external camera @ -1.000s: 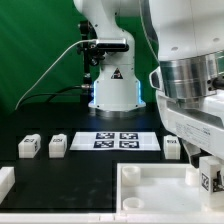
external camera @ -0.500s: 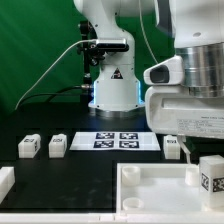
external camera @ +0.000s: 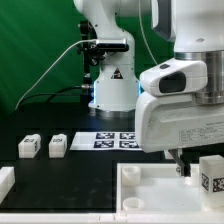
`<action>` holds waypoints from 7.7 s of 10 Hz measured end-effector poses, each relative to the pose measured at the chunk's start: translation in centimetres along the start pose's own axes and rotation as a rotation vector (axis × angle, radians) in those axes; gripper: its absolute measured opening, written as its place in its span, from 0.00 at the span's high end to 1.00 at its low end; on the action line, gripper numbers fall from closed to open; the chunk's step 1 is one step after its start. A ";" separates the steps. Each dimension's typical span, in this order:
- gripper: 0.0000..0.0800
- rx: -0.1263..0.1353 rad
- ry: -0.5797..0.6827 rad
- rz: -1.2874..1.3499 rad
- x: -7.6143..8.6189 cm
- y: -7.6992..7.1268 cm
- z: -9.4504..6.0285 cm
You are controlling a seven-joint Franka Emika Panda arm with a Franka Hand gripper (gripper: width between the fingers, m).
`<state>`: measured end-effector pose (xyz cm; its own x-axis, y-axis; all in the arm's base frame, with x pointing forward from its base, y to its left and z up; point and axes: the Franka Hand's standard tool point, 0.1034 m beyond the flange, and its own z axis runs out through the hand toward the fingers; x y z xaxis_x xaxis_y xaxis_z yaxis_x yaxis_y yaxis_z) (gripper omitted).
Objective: Assemble one leg
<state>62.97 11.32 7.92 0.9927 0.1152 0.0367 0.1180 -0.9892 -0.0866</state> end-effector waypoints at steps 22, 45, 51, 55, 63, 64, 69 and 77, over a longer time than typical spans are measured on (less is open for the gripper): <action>0.19 -0.001 0.005 0.433 0.2 -0.3 0.7; 0.19 -0.001 -0.035 0.662 -0.2 -1.1 1.0; 0.47 -0.038 -0.022 0.183 0.4 -1.0 0.6; 0.63 -0.036 -0.013 0.634 0.4 -0.4 0.6; 0.52 0.035 -0.060 1.847 0.5 -0.5 0.8; 0.52 0.034 -0.061 1.838 0.4 -0.6 0.9; 0.19 0.028 -0.045 1.360 0.2 -1.7 0.8; 0.19 0.029 -0.043 1.209 -0.1 -1.9 1.0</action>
Offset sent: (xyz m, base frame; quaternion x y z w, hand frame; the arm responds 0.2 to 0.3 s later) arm 0.0000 0.0000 0.0000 0.0000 0.0000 0.1790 0.9838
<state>62.72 13.29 7.07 0.4620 -0.8792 -0.1163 -0.8869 -0.4575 -0.0642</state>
